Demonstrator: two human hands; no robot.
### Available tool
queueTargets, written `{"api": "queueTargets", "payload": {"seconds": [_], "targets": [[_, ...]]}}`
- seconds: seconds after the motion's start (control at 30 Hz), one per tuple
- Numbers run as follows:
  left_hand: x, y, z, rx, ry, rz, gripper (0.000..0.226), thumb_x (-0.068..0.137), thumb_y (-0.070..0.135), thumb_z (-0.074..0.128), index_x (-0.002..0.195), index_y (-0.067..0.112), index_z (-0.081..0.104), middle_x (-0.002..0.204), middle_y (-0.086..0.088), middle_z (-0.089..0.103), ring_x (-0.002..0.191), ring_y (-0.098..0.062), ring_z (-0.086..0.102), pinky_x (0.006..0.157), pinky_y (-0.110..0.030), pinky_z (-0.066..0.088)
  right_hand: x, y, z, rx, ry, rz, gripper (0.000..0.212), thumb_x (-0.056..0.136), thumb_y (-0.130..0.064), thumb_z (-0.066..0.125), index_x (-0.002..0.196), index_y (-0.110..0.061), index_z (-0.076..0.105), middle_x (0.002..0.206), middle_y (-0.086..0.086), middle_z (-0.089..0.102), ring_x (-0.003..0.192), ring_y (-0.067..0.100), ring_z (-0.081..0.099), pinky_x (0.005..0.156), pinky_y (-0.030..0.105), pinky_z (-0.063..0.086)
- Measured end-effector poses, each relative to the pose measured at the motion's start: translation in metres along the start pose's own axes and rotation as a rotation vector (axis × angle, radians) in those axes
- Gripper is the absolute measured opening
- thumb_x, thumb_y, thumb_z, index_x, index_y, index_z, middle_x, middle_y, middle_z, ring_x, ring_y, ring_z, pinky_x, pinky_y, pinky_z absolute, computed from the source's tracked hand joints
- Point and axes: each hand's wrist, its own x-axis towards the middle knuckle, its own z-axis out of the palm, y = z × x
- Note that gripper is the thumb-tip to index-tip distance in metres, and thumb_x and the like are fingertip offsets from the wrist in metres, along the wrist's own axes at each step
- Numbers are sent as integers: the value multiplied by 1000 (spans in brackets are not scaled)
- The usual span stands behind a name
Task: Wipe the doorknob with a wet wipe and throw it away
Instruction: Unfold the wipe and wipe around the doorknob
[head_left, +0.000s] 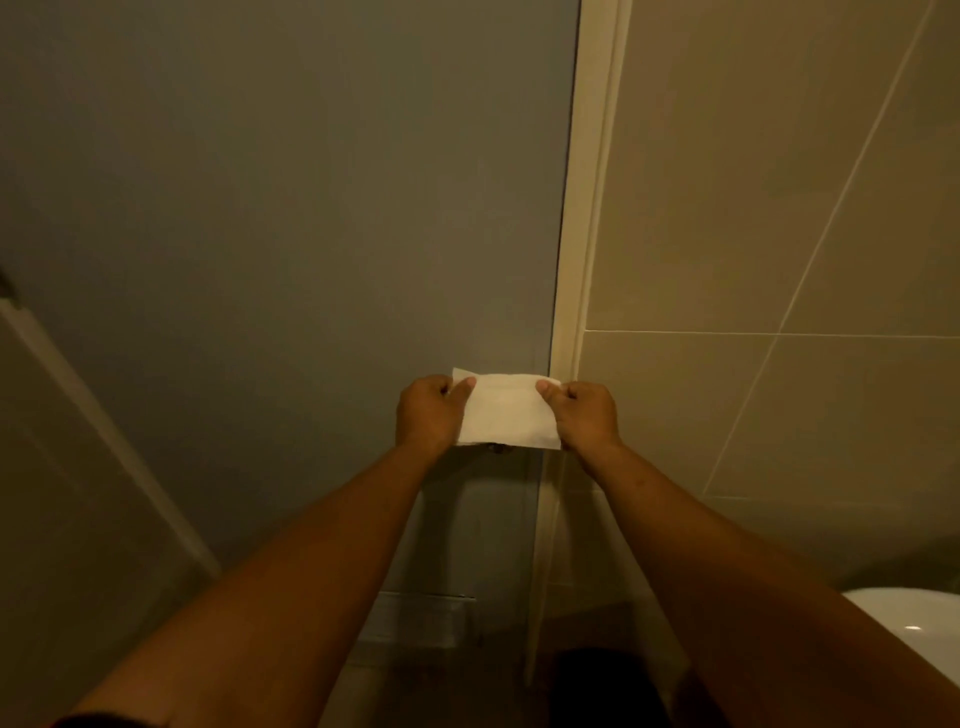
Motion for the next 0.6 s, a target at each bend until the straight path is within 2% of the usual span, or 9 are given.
{"api": "queueTargets", "payload": {"seconds": [0.13, 0.27, 0.33, 0.4, 0.5, 0.6], "targets": [[1, -15, 5, 32, -13, -30, 47, 89, 47, 59, 52, 21, 47, 54, 5, 50, 57, -14, 53, 47, -22, 33, 2, 8, 13, -29, 24, 51, 45, 89, -39, 64, 83, 6, 70, 81, 17, 68, 68, 21, 59, 66, 31, 48], [0, -27, 13, 57, -46, -52, 48, 89, 46, 59, 51, 20, 47, 59, -1, 54, 65, -23, 60, 58, -26, 38, 2, 17, 23, -63, 48, 126, 31, 92, -40, 59, 81, -12, 67, 83, 6, 63, 65, 12, 54, 68, 29, 44], [1, -31, 18, 33, -73, -58, 43, 90, 45, 59, 60, 14, 59, 71, -13, 65, 74, -31, 66, 62, -32, 46, 3, 22, 28, -71, 89, 166, 29, 93, -39, 57, 83, -14, 65, 84, 6, 62, 64, 12, 52, 68, 29, 43], [2, -34, 23, 39, -87, -59, 45, 90, 46, 58, 79, 3, 69, 86, -20, 70, 82, -33, 68, 70, -37, 52, 2, 27, 33, -68, 131, 199, 30, 93, -38, 57, 85, -12, 68, 86, 9, 64, 65, 16, 54, 69, 29, 44], [2, -41, 28, 72, -98, -59, 49, 91, 50, 54, 94, 4, 71, 97, -16, 72, 91, -30, 68, 79, -37, 52, -2, 33, 40, -76, 179, 224, 33, 92, -36, 59, 93, -6, 73, 94, 13, 70, 76, 24, 60, 74, 31, 49], [-2, -50, 29, 167, -87, 5, 50, 92, 53, 49, 94, 8, 71, 95, -11, 72, 89, -26, 68, 73, -31, 47, -7, 35, 45, -32, 224, 235, 22, 88, -34, 64, 95, -14, 69, 102, 10, 69, 88, 25, 64, 79, 34, 53]]}}
